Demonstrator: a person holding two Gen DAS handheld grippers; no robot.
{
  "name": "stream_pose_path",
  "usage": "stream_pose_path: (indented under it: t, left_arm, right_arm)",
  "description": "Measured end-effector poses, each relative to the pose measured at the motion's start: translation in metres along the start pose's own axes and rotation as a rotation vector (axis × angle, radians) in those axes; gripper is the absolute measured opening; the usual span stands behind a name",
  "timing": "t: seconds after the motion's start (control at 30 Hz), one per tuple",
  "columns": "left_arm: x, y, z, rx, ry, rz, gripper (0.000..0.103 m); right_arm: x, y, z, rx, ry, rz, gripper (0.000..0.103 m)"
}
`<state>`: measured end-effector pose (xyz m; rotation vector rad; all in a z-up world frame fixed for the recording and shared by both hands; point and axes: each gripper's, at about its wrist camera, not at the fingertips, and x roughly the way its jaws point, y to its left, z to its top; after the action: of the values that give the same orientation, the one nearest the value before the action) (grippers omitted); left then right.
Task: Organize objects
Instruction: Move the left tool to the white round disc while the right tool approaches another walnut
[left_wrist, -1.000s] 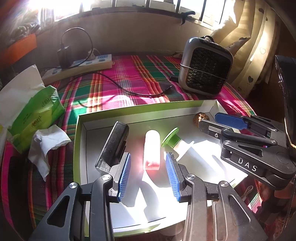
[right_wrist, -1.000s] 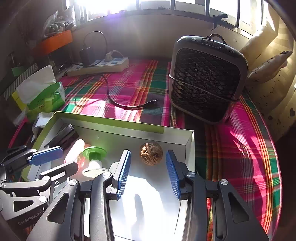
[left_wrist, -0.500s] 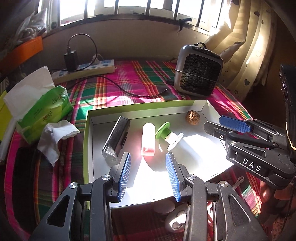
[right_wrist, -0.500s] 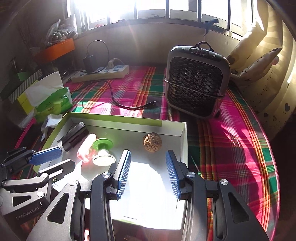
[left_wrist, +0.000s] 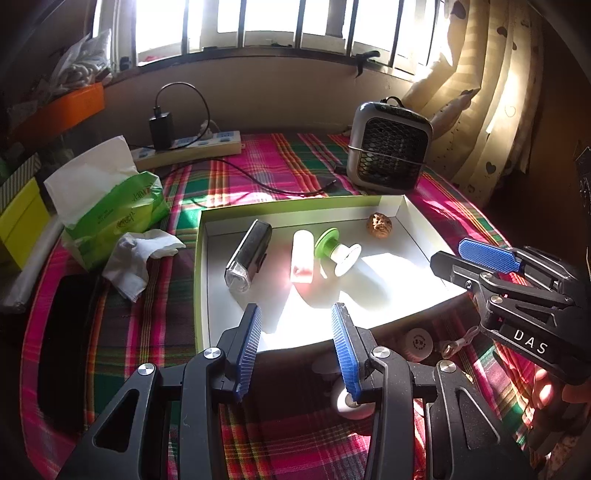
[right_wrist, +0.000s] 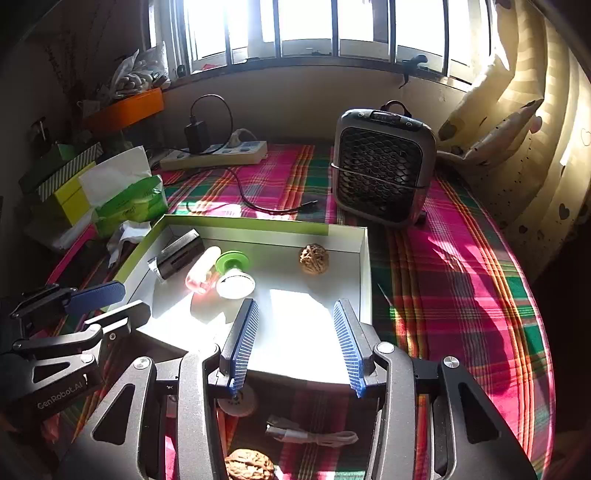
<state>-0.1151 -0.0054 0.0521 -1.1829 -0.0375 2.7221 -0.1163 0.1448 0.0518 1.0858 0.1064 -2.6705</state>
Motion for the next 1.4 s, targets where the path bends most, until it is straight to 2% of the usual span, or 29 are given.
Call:
stream_pose_path:
  t: [0.53,0.8,1.07,1.4]
  left_arm:
    - [-0.014,0.005,-0.036,-0.040,0.011,-0.056,0.037]
    - [-0.012,0.004,-0.046,-0.043,0.026,-0.117,0.039]
    - [-0.001,-0.004,-0.049,-0.054,0.064,-0.186,0.042]
    - [0.010,-0.006,-0.049,-0.059,0.097,-0.194,0.042]
  right_arm:
    - [-0.022,0.006,-0.038,-0.019,0.001,0.005,0.044]
    - [-0.029,0.008,-0.057,-0.026,0.003,0.026,0.044]
    - [-0.031,0.008,-0.069,-0.005,0.017,0.048,0.044]
    - [-0.028,0.012,-0.078,-0.016,0.041,0.070,0.044]
